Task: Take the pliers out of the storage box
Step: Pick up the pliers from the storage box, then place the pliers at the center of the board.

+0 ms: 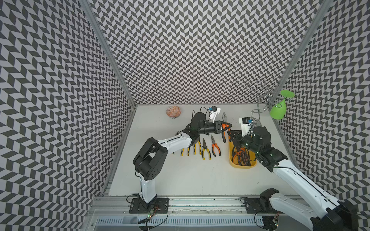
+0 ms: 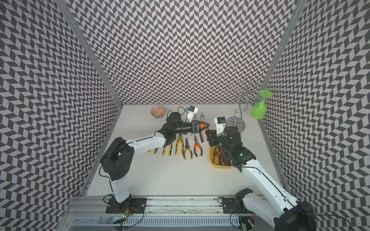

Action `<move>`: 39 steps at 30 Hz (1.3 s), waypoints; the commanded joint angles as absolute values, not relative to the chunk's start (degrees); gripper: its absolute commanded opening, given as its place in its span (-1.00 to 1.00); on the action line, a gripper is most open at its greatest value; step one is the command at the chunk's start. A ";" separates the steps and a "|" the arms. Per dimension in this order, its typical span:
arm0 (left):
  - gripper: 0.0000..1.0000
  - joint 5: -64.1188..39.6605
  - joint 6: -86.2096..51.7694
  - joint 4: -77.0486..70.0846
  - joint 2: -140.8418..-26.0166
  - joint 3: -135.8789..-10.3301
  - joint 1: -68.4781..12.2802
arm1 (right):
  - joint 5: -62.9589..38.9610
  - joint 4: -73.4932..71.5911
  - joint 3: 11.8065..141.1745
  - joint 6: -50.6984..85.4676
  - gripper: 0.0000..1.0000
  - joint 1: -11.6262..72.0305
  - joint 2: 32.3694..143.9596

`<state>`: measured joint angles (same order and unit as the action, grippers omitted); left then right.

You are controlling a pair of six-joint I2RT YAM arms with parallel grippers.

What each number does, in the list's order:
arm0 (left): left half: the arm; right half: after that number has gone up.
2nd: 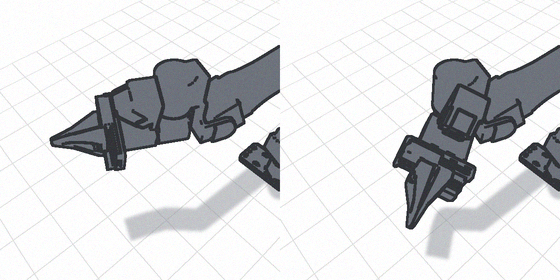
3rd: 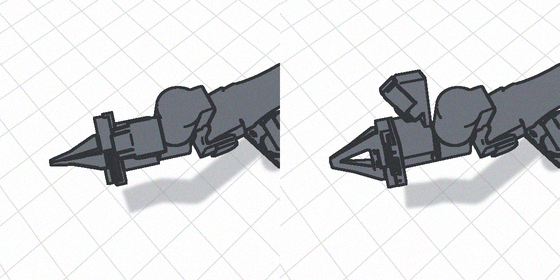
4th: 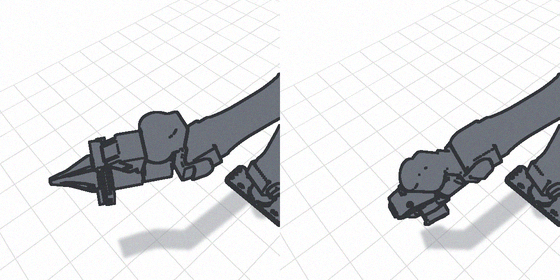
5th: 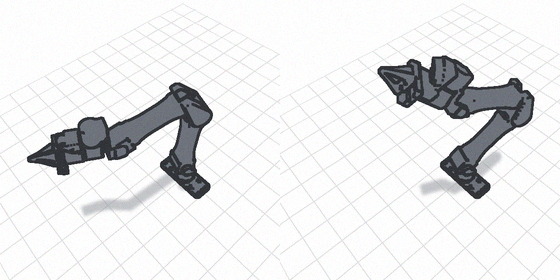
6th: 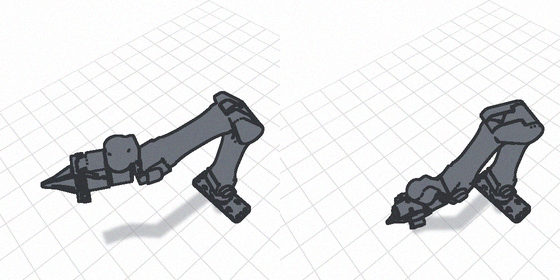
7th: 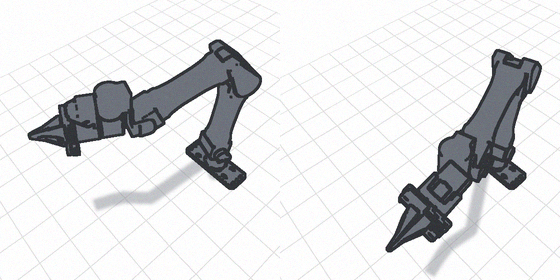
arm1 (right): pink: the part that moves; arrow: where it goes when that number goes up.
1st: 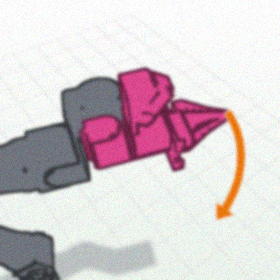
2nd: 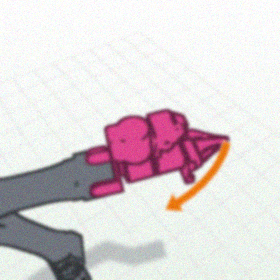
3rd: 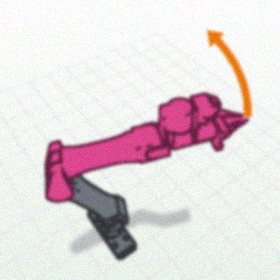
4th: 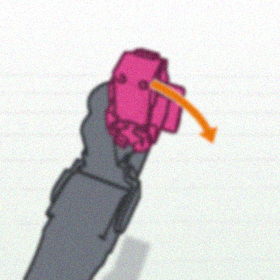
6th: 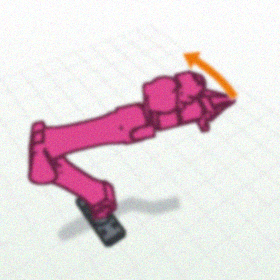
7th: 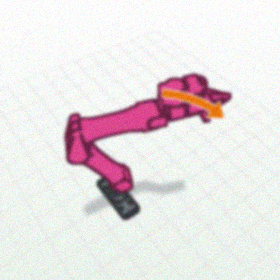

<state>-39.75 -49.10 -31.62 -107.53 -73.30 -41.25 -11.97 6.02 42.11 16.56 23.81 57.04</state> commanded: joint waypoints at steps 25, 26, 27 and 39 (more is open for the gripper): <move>-1.00 -50.82 -28.80 -9.72 -97.27 -63.54 -34.63 | -23.14 6.08 42.84 0.71 0.92 26.32 52.85; -1.00 -51.04 -27.41 -7.81 -96.87 -62.79 -34.18 | -23.41 5.94 42.78 0.06 0.94 26.94 53.29; -1.00 -50.99 -26.64 -6.75 -96.09 -61.46 -33.78 | -23.55 5.81 42.68 -0.77 0.97 27.75 53.71; -1.00 -47.46 -31.34 -10.97 -90.02 -43.03 -33.09 | -20.52 10.79 42.54 -7.60 0.99 35.38 55.26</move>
<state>-47.48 -30.52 -7.97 -92.99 -43.83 -32.99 -21.61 9.52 42.06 -4.73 34.26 55.16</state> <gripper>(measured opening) 0.235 0.994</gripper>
